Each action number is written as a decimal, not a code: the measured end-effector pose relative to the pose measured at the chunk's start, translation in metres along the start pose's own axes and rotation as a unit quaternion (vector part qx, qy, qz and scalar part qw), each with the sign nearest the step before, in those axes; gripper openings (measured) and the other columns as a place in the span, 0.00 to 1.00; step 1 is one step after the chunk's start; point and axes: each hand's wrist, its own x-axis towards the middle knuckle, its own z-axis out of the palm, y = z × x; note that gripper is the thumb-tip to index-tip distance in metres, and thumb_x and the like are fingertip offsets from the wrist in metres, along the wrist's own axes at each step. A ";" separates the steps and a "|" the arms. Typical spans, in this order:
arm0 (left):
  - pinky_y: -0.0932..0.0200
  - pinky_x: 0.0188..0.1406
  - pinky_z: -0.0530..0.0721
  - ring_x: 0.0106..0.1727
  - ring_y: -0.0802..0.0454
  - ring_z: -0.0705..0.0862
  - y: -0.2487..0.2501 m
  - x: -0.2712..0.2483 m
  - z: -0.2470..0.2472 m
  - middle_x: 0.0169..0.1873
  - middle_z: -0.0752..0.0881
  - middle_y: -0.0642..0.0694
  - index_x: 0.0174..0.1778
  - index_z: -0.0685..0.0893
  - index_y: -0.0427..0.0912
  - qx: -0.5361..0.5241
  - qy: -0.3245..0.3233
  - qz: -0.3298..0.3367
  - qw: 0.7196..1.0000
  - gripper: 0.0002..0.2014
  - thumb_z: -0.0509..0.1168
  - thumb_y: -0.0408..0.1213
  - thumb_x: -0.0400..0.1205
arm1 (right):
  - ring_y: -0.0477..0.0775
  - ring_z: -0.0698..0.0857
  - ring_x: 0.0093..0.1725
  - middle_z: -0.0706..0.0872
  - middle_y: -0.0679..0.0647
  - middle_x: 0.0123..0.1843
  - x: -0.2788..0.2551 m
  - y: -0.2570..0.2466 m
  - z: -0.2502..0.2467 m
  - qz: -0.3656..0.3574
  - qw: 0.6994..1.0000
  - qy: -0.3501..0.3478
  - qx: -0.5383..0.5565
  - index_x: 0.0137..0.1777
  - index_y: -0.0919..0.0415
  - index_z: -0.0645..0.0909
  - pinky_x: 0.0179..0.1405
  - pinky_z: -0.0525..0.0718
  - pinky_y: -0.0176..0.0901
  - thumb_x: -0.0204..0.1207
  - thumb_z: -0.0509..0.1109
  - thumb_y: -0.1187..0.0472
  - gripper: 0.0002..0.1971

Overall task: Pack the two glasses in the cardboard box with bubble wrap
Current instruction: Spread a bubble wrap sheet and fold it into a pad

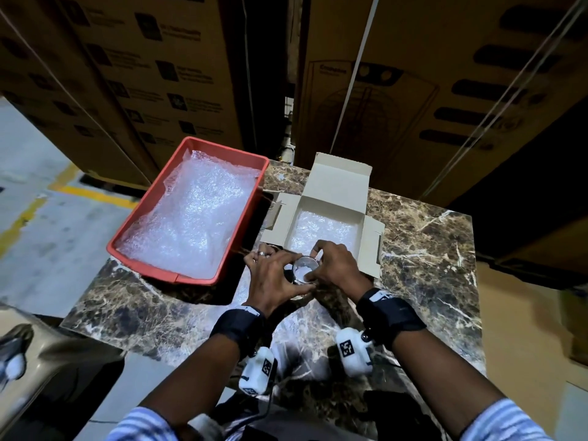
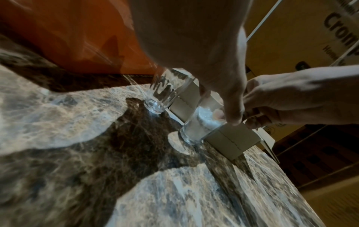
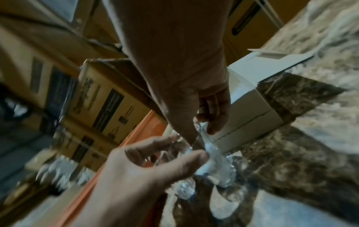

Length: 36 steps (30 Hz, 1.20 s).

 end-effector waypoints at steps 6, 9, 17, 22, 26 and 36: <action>0.48 0.51 0.59 0.57 0.58 0.85 -0.003 0.001 0.002 0.55 0.91 0.62 0.59 0.91 0.59 0.013 -0.012 -0.007 1.000 0.33 0.76 0.71 0.60 | 0.66 0.85 0.47 0.84 0.58 0.49 -0.007 -0.015 0.011 -0.017 0.993 0.058 -0.098 0.56 0.56 0.76 0.36 0.70 0.46 0.66 0.77 0.64 0.20; 0.50 0.48 0.55 0.56 0.55 0.80 0.000 0.002 0.001 0.52 0.90 0.63 0.57 0.92 0.59 0.024 -0.012 -0.011 1.000 0.32 0.77 0.69 0.59 | 0.67 0.83 0.46 0.83 0.58 0.49 -0.012 -0.016 0.020 -0.030 0.991 0.085 -0.104 0.59 0.58 0.75 0.36 0.68 0.48 0.69 0.73 0.65 0.19; 0.51 0.47 0.53 0.57 0.51 0.80 0.008 0.000 -0.005 0.52 0.90 0.62 0.57 0.91 0.59 0.033 -0.016 -0.007 0.999 0.32 0.76 0.71 0.61 | 0.61 0.84 0.49 0.85 0.54 0.51 -0.018 -0.010 0.001 -0.019 0.997 0.052 -0.053 0.57 0.54 0.80 0.37 0.71 0.45 0.66 0.82 0.56 0.21; 0.50 0.50 0.54 0.62 0.52 0.80 0.009 -0.006 -0.012 0.60 0.88 0.61 0.67 0.86 0.59 0.036 -0.043 0.011 0.998 0.41 0.68 0.79 0.62 | 0.51 0.88 0.43 0.89 0.46 0.43 -0.024 -0.003 -0.005 -0.011 0.997 0.072 0.025 0.53 0.48 0.85 0.36 0.80 0.43 0.70 0.82 0.53 0.13; 0.50 0.54 0.59 0.65 0.58 0.78 0.013 -0.004 -0.030 0.65 0.86 0.62 0.74 0.82 0.58 0.030 -0.024 0.023 0.999 0.44 0.71 0.76 0.64 | 0.47 0.88 0.42 0.89 0.42 0.43 -0.024 0.001 -0.014 -0.038 0.994 0.083 0.066 0.48 0.48 0.87 0.44 0.88 0.46 0.74 0.80 0.55 0.06; 0.64 0.50 0.76 0.54 0.54 0.78 -0.015 0.023 -0.121 0.53 0.88 0.54 0.68 0.88 0.47 -0.095 0.119 0.016 0.988 0.17 0.72 0.37 0.82 | 0.40 0.84 0.34 0.89 0.42 0.36 0.000 -0.072 -0.025 -0.154 0.972 0.068 0.163 0.43 0.54 0.88 0.38 0.81 0.36 0.77 0.73 0.65 0.06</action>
